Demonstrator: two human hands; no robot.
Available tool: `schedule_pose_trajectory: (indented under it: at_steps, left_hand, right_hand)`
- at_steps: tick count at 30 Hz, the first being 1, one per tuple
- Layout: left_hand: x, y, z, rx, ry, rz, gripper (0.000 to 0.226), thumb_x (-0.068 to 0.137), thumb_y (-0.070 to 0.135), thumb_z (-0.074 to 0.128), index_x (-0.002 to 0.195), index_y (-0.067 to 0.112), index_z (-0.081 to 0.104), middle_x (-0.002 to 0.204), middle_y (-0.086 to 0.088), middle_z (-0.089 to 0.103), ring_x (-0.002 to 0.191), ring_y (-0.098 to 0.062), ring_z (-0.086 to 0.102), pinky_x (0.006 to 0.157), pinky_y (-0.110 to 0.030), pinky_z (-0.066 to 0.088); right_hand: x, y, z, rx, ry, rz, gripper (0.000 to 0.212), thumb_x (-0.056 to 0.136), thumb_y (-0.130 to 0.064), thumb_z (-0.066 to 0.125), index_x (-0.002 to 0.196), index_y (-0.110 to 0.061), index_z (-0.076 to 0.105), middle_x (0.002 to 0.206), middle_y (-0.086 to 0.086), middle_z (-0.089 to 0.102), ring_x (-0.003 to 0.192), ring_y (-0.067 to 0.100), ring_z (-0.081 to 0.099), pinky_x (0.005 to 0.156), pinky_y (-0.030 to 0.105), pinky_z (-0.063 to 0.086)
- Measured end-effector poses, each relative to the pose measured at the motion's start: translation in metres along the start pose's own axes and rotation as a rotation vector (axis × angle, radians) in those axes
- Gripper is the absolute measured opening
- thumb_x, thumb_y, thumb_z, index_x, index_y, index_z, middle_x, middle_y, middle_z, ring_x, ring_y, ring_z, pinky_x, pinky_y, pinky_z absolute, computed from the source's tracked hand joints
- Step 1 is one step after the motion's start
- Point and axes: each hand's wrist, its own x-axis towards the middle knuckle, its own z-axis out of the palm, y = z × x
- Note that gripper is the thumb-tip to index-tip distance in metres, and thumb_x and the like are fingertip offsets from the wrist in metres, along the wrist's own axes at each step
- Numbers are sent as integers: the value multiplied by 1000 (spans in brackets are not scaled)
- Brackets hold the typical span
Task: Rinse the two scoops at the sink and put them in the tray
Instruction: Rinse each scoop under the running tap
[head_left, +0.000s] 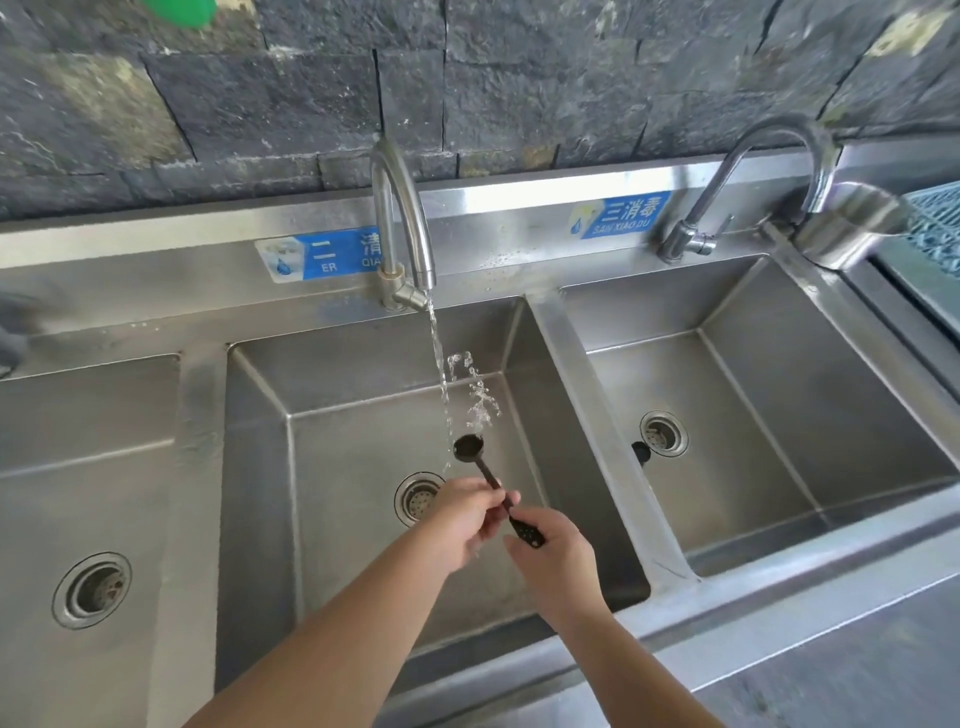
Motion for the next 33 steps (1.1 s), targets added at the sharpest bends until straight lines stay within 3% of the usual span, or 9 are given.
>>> schedule_pose_trajectory:
  at_steps: [5, 9, 15, 19, 22, 26, 29, 31, 33]
  left_hand:
    - [-1, -2, 24, -78, -91, -48, 17, 96, -2, 46, 102, 8, 59, 75, -7, 74, 63, -12, 62, 50, -18, 47]
    - [4, -2, 47, -153, -148, -47, 20, 98, 0, 44, 101, 7, 62, 79, -11, 73, 66, -14, 66, 52, -19, 52]
    - [17, 0, 92, -149, -113, 12, 25, 98, -1, 39, 107, 4, 62, 79, -10, 69, 68, -16, 64, 55, -22, 48]
    - [32, 3, 134, -70, -137, 67, 20, 98, 2, 43, 91, 10, 61, 70, -6, 64, 57, -15, 58, 48, -23, 44]
    - [53, 3, 174, 49, -137, 80, 18, 96, 3, 48, 93, 12, 64, 69, -4, 65, 59, -16, 58, 50, -26, 42]
    - [91, -10, 234, 204, -75, 58, 18, 92, 1, 53, 90, 14, 66, 71, -4, 62, 60, -15, 54, 58, -27, 39]
    - [126, -32, 275, 335, -15, 21, 24, 90, 2, 59, 80, 20, 70, 61, 3, 64, 52, -10, 56, 53, -23, 41]
    - [151, -48, 298, 442, -21, -3, 24, 89, 2, 59, 80, 23, 69, 53, 9, 62, 44, -3, 54, 44, -16, 41]
    - [177, -63, 315, 557, -18, -2, 23, 89, 2, 58, 83, 22, 69, 58, 3, 63, 45, -5, 56, 46, -17, 43]
  right_hand:
    - [0, 15, -16, -112, 140, -210, 35, 85, 3, 61, 108, -19, 75, 108, -9, 68, 96, 4, 64, 83, 8, 46]
    - [13, 32, -33, -298, 266, -483, 50, 70, 18, 65, 107, -15, 76, 111, -2, 71, 91, 20, 66, 82, 21, 50]
    - [45, 52, -73, -229, 175, -599, 38, 71, 13, 73, 100, -10, 77, 108, 5, 72, 91, 24, 67, 81, 29, 57]
    - [70, 62, -116, -81, 69, -481, 23, 80, -12, 72, 103, -14, 75, 110, -2, 67, 91, 9, 66, 81, 11, 48]
    - [92, 78, -153, 33, 68, -391, 18, 83, -19, 68, 100, -19, 72, 97, -8, 68, 83, 7, 66, 75, 20, 53]
    - [133, 108, -202, 144, 115, -28, 8, 88, -26, 61, 89, -30, 68, 79, -11, 71, 74, 6, 66, 65, 21, 49]
    - [171, 138, -233, 169, 112, 228, 14, 88, -28, 60, 77, -33, 67, 67, -11, 67, 69, 13, 64, 58, 25, 44]
    - [197, 159, -246, 186, 68, 319, 23, 86, -29, 61, 65, -34, 68, 55, -11, 63, 58, 8, 59, 47, 18, 40]
    - [219, 182, -253, 148, 39, 363, 30, 83, -28, 63, 54, -31, 65, 46, -12, 58, 48, 6, 52, 37, 11, 31]
